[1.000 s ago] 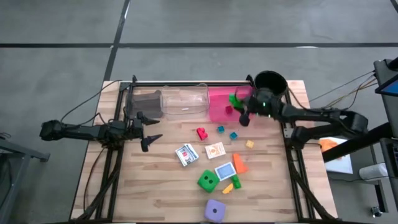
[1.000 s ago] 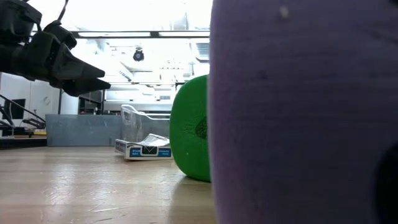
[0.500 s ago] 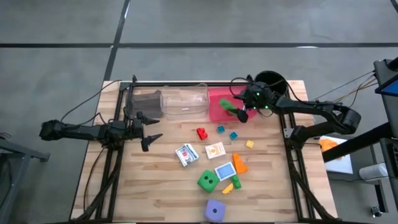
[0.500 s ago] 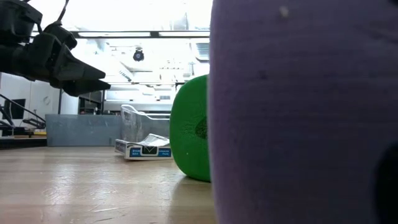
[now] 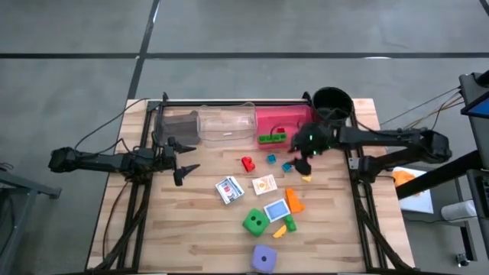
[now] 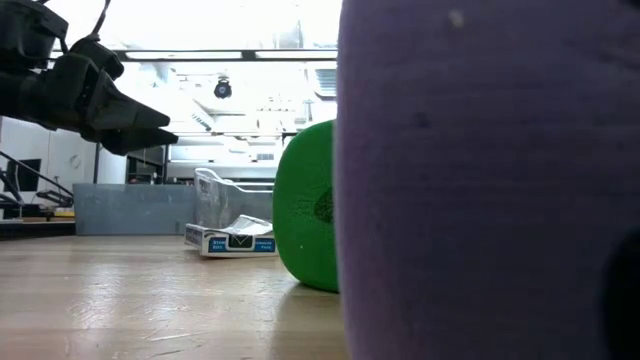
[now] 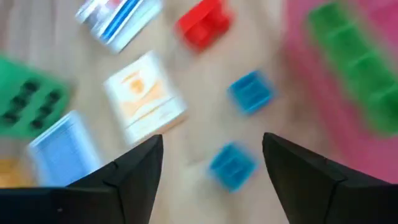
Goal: Pick & Place Toys
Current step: Put the orange game piece into the pink bin
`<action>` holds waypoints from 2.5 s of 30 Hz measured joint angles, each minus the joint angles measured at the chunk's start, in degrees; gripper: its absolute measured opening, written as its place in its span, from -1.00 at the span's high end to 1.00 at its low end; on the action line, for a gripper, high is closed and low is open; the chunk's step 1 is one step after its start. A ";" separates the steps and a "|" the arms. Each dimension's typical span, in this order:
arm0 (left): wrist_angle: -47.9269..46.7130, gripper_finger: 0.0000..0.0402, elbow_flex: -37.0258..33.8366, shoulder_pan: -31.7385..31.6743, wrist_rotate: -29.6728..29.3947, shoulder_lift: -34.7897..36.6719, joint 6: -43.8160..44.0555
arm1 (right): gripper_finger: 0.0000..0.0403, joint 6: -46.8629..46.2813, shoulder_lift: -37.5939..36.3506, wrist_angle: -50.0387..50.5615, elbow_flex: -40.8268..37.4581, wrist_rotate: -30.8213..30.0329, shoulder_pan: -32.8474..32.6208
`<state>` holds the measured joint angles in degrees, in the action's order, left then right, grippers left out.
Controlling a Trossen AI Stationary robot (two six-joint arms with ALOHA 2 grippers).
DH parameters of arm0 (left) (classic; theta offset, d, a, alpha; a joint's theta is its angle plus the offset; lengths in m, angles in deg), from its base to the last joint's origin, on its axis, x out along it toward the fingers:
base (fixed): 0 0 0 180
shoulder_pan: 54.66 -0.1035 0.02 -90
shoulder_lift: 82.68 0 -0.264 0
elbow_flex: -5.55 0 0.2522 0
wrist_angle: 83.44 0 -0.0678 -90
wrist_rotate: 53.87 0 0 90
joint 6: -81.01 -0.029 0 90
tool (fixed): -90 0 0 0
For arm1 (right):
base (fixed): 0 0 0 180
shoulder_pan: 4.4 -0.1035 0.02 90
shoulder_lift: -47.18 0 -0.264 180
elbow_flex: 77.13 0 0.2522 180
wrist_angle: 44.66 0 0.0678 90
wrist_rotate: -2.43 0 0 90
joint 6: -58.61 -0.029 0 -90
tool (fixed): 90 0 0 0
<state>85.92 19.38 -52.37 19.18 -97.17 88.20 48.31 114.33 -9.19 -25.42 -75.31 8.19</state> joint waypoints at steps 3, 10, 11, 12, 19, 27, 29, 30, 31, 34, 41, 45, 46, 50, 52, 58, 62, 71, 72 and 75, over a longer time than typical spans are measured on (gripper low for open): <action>0.02 -0.75 0.00 0.00 0.00 -0.02 0.18 | -0.34 -7.89 -0.30 2.92 -0.03 -4.02 -7.80; 0.01 -0.75 0.00 0.00 0.00 -0.02 0.36 | -0.34 -25.99 1.52 4.07 0.13 -11.33 -22.83; 0.00 -0.75 0.00 0.00 0.00 -0.02 0.36 | -0.34 -28.20 2.03 4.09 0.16 -12.25 -24.21; 0.00 -0.75 0.00 0.00 0.02 -0.02 0.36 | -0.34 -30.21 2.67 4.16 0.25 -12.88 -25.45; 0.00 -0.75 0.00 0.00 0.02 -0.02 0.22 | -0.34 -38.01 8.38 4.09 1.61 -13.59 -28.14; 0.00 -0.75 0.00 0.00 0.02 -0.02 -0.05 | -0.34 -38.43 18.05 5.64 5.54 -12.44 -28.14; 0.00 -0.75 0.00 0.00 0.02 -0.02 -0.10 | -0.34 -37.66 20.60 5.54 6.98 -12.04 -28.14; 0.00 -0.75 0.00 0.00 0.02 -0.02 -0.12 | -0.34 -37.43 21.85 5.61 7.57 -11.99 -28.14; 0.00 -0.75 0.00 0.00 0.02 -0.02 -0.12 | -0.34 -37.37 23.20 6.25 8.03 -11.86 -28.14; 0.00 -0.75 0.00 0.00 0.02 -0.02 -0.27 | -0.34 -35.74 26.64 7.10 9.40 -11.07 -28.18; 0.02 -0.75 0.00 0.00 -0.01 -0.10 -0.27 | -0.34 -33.53 29.75 9.85 11.19 -11.16 -28.52; 0.02 -0.75 0.00 0.00 -0.09 -0.69 -0.27 | -0.23 -32.85 28.57 10.66 11.27 -11.57 -28.62; 0.02 -0.75 0.00 0.00 -0.09 -0.71 -0.27 | -0.16 -32.81 28.14 10.74 11.18 -11.64 -28.63; 0.04 -0.75 0.00 0.00 -0.25 -0.87 -0.27 | 0.28 -32.39 27.28 11.93 10.98 -11.67 -28.97; 0.04 -0.75 0.00 0.00 -0.45 -1.17 -0.27 | 0.35 -31.69 27.07 12.08 10.94 -11.58 -29.34; 0.06 -0.75 0.00 0.00 -0.63 -1.53 -0.27 | 0.34 -29.48 26.07 12.08 10.89 -14.55 -30.69; 0.06 -0.75 0.00 0.00 -0.63 -1.53 -0.27 | 0.34 -26.31 22.80 12.02 10.90 -18.80 -31.61; 0.08 -0.75 0.00 -0.02 -1.41 -1.53 -0.27 | 0.34 -9.40 11.88 -2.10 9.69 -36.27 -35.89; 0.08 -0.75 0.00 -0.02 -1.51 -1.53 -0.27 | 0.34 -6.18 11.04 -7.76 8.37 -36.88 -36.33; 0.09 -0.75 0.00 -0.01 -1.51 -1.53 -0.27 | 0.34 3.52 9.48 -28.43 2.13 -36.14 -37.14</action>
<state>86.01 19.38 -52.38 17.67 -98.69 87.93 51.83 123.80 -37.62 -23.29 -111.45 -28.96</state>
